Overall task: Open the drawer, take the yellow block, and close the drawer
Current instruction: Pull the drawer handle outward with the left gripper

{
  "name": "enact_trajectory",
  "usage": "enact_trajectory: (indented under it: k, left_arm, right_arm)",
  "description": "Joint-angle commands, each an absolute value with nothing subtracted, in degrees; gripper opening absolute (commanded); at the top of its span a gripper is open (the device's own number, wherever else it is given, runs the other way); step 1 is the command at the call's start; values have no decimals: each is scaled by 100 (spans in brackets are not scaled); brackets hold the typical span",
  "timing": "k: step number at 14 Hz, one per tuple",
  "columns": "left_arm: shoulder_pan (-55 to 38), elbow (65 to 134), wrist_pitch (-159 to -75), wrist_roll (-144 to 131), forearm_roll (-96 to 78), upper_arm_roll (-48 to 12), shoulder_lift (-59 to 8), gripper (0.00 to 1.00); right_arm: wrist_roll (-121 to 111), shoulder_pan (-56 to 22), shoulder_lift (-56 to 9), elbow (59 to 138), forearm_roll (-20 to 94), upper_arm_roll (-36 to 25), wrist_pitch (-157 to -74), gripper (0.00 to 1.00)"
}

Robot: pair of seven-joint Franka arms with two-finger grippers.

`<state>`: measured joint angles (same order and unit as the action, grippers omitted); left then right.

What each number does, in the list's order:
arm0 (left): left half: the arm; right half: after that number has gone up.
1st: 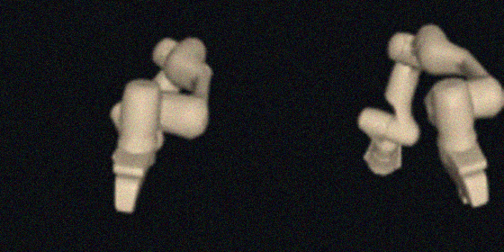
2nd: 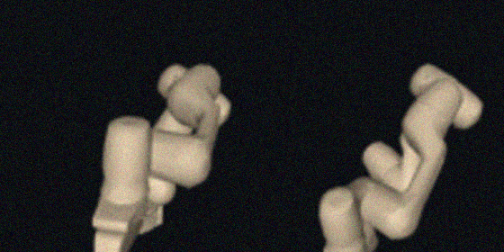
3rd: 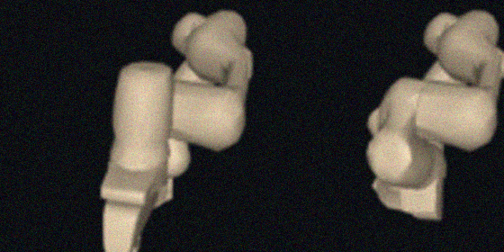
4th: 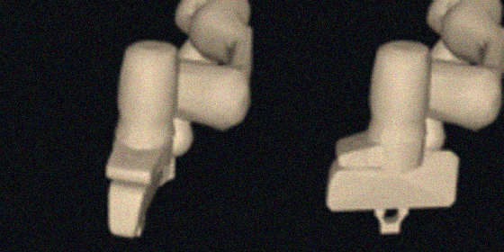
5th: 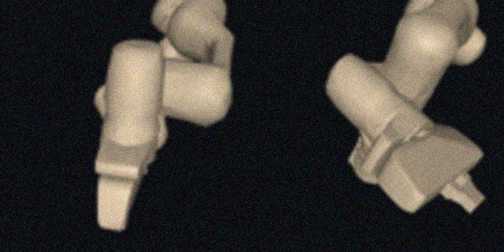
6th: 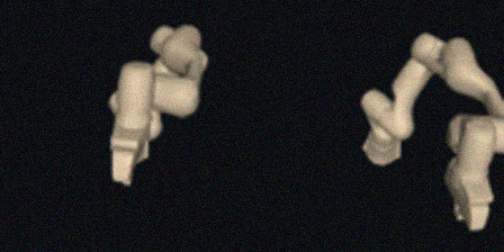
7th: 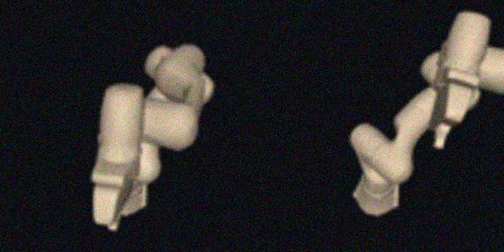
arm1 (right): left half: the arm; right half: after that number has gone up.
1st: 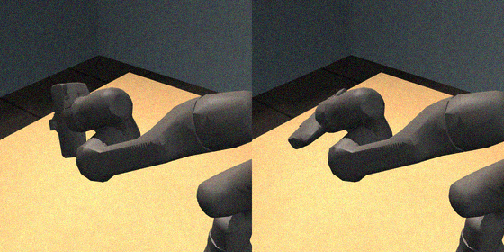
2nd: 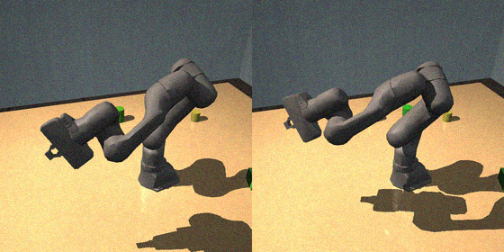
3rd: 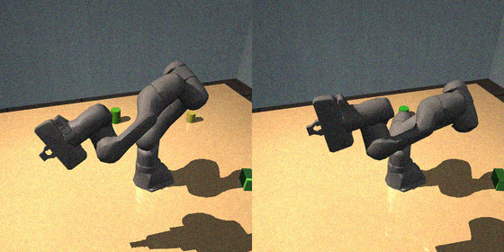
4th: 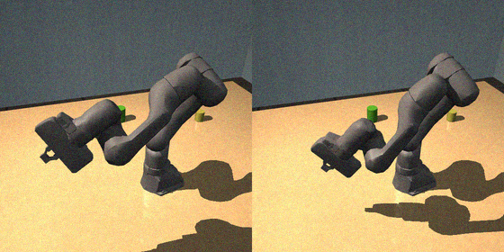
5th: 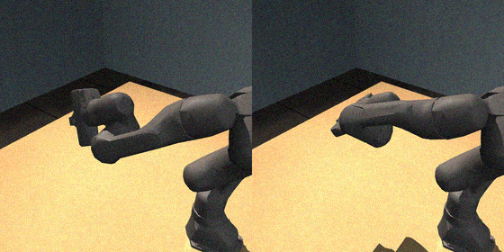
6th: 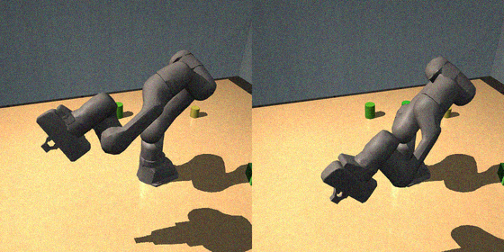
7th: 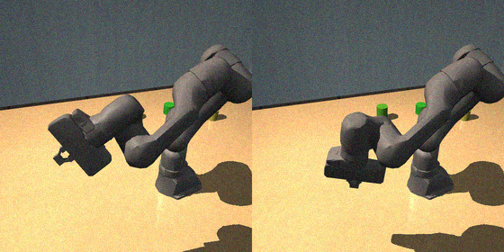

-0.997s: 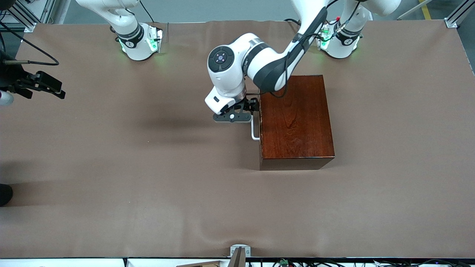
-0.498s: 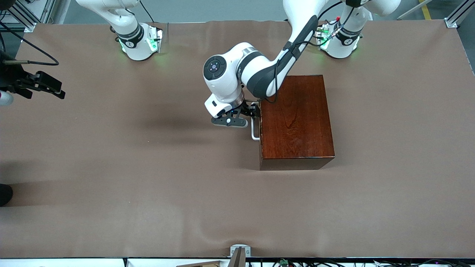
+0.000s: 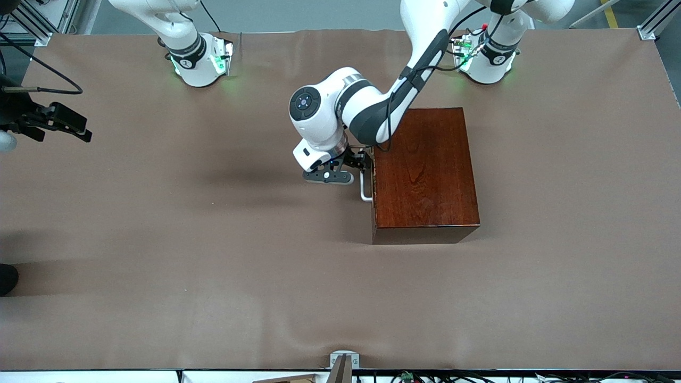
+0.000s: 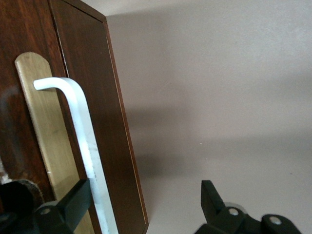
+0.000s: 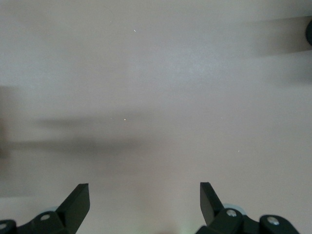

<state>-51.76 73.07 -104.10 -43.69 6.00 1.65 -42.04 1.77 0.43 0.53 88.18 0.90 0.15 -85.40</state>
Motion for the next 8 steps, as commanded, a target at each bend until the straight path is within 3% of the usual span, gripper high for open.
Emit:
enact_trajectory:
  k: [1,8]
  left_arm:
    - [-5238,7154,-10398,-4579,765,228,-4298,100]
    - [-5230,7154,-10415,-5142,782,246,-4386,100]
  right_arm:
    - [211,70,70,8789,18,35,-8499,100]
    - [211,70,70,8807,18,44,-8517,100]
